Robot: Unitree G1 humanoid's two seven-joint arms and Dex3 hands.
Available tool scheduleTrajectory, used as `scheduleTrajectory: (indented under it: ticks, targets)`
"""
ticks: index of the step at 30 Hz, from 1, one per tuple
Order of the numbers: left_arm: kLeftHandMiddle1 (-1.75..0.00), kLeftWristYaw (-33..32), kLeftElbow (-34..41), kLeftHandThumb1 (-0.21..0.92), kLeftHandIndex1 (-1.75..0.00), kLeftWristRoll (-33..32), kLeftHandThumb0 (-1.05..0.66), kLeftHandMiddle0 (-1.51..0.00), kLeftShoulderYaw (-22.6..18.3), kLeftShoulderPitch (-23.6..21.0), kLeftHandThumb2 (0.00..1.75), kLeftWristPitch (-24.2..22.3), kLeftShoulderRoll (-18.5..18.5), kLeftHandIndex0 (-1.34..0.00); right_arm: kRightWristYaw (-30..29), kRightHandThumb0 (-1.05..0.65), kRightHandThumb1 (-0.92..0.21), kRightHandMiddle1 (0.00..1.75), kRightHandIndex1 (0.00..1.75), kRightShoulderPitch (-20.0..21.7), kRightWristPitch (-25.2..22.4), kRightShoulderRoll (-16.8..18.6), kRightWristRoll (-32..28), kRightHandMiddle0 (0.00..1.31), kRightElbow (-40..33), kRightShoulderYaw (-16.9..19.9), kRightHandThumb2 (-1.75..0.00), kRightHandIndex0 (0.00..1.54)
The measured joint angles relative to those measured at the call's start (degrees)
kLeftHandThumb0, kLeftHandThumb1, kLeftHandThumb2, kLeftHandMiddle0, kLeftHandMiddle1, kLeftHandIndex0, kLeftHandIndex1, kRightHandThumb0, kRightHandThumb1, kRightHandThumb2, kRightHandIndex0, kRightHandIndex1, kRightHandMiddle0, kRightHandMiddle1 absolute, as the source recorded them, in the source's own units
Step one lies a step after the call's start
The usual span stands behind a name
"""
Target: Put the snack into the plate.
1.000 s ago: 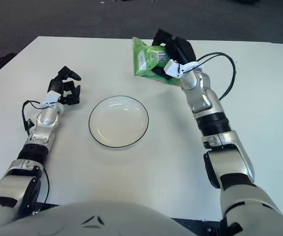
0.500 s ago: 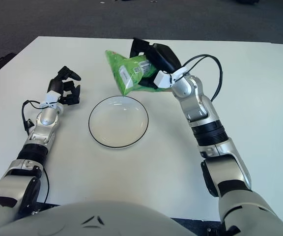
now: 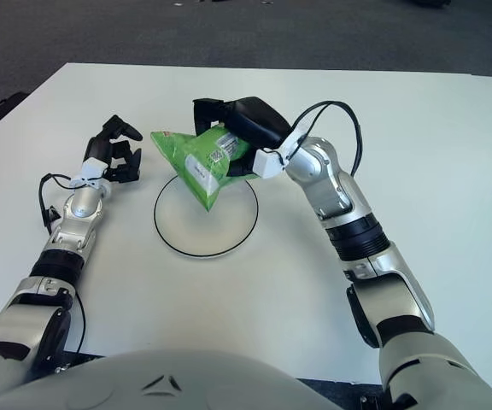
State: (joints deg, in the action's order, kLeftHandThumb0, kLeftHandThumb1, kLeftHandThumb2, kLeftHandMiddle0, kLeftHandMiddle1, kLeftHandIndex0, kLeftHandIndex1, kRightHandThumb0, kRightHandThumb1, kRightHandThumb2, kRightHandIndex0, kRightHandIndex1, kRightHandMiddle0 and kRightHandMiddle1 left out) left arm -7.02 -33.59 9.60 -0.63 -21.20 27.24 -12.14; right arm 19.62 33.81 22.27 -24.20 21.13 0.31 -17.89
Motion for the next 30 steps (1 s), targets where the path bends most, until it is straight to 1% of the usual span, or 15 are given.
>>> scheduleTrajectory:
  ticks: [3,4,5,6,7,8,9,10,11,12,13,16,20,25,30]
  targets:
    - [-1.75,0.00,-0.05,0.49,-1.75,0.00,-0.43,-1.07,0.00,0.00,1.10,0.03,0.00,-0.47,2.48,0.00,-0.26,1.48,1.74,-0.09,0.72,-0.32,-0.12,0.60,-0.05,-0.68,-1.30,0.65]
    - [-1.75,-0.01,-0.05,0.49,-1.75,0.00,-0.43,-1.07,0.00,-0.01,1.10,0.05,0.00,-0.47,3.36,-0.08,-0.34,1.50,1.71,-0.09,1.00,-0.53,-0.18,0.56,-0.03,-0.93,-1.18,0.52]
    - [-1.75,-0.01,-0.05,0.49,-1.75,0.01,-0.42,-1.06,0.00,-0.02,1.10,0.06,0.01,-0.47,4.32,-0.18,-0.50,1.52,1.64,-0.09,1.54,-0.81,-0.32,0.51,0.10,-1.15,-0.95,0.33]
    - [-1.75,-0.02,-0.06,0.49,-1.75,0.00,-0.42,-1.06,0.00,-0.02,1.10,0.07,0.01,-0.47,5.14,-0.24,-0.44,1.46,1.48,-0.09,2.28,-1.13,-0.49,0.36,0.28,-1.30,-0.95,0.21]
    - [-1.75,-0.03,-0.07,0.49,-1.75,0.01,-0.42,-1.06,0.01,-0.02,1.10,0.07,0.01,-0.47,5.79,-0.28,-0.37,1.43,1.37,-0.09,3.02,-1.41,-0.75,0.25,0.57,-1.38,-1.00,0.14]
    - [-1.75,-0.03,-0.08,0.49,-1.75,0.00,-0.42,-1.05,0.00,-0.02,1.10,0.07,0.01,-0.47,6.45,-0.31,-0.34,1.37,1.23,-0.09,3.88,-1.69,-1.13,0.20,0.95,-1.45,-1.01,0.11]
    - [-1.75,-0.03,-0.09,0.49,-1.75,0.00,-0.42,-1.05,0.01,-0.02,1.09,0.07,0.01,-0.47,7.13,-0.34,-0.31,1.28,1.01,-0.09,4.72,-2.04,-1.60,0.13,1.36,-1.57,-1.03,0.07]
    - [-1.75,-0.03,-0.09,0.50,-1.75,-0.01,-0.42,-1.04,0.01,-0.02,1.09,0.06,0.01,-0.47,7.93,-0.41,-0.31,1.16,0.72,-0.09,5.80,-2.40,-1.92,0.08,1.84,-1.69,-1.01,0.04]
    - [-1.75,-0.03,-0.09,0.50,-1.75,0.00,-0.42,-1.03,0.01,-0.02,1.09,0.06,0.01,-0.47,8.64,-0.45,-0.32,1.11,0.58,-0.07,7.00,-2.81,-2.11,0.06,2.45,-1.88,-0.99,0.03]
    - [-1.75,-0.03,-0.09,0.50,-1.75,0.00,-0.42,-1.02,0.02,-0.02,1.09,0.06,0.01,-0.47,9.43,-0.52,-0.34,1.03,0.37,0.05,8.81,-3.33,-2.20,0.04,3.35,-2.19,-0.95,0.02]
    - [-1.75,-0.03,-0.09,0.50,-1.75,0.00,-0.42,-1.01,0.04,-0.03,1.09,0.06,0.01,-0.47,10.16,-0.58,-0.37,0.95,0.24,0.18,10.46,-3.90,-2.20,0.03,4.34,-2.55,-0.89,0.01]
    - [-1.75,-0.05,-0.10,0.50,-1.75,0.14,-0.42,-0.99,0.13,-0.03,1.08,0.06,-0.01,-0.46,11.75,-0.65,-0.42,0.85,0.08,0.66,15.41,-5.24,-2.12,0.01,7.47,-3.47,-0.79,0.00]
    - [-1.75,-0.18,-0.03,0.50,-1.75,0.49,-0.42,-0.98,0.37,-0.02,1.08,0.00,-0.09,-0.46,12.48,-0.68,-0.44,0.75,0.02,1.54,19.52,-6.12,-1.98,0.00,10.70,-3.86,-0.72,0.00]
    - [-1.75,-0.18,0.26,0.50,-1.75,0.86,-0.42,-0.98,0.59,0.03,1.08,-0.35,-0.18,-0.46,14.01,-0.73,-0.48,0.58,0.00,3.14,22.18,-6.52,-1.97,0.00,13.15,-4.30,-0.63,0.00]
    - [-1.75,-0.18,0.51,0.50,-1.75,0.87,-0.42,-0.99,0.59,0.11,1.08,-0.52,-0.20,-0.46,16.15,-0.79,-0.52,0.47,0.00,4.70,23.63,-6.59,-2.13,0.00,15.01,-4.72,-0.55,0.00]
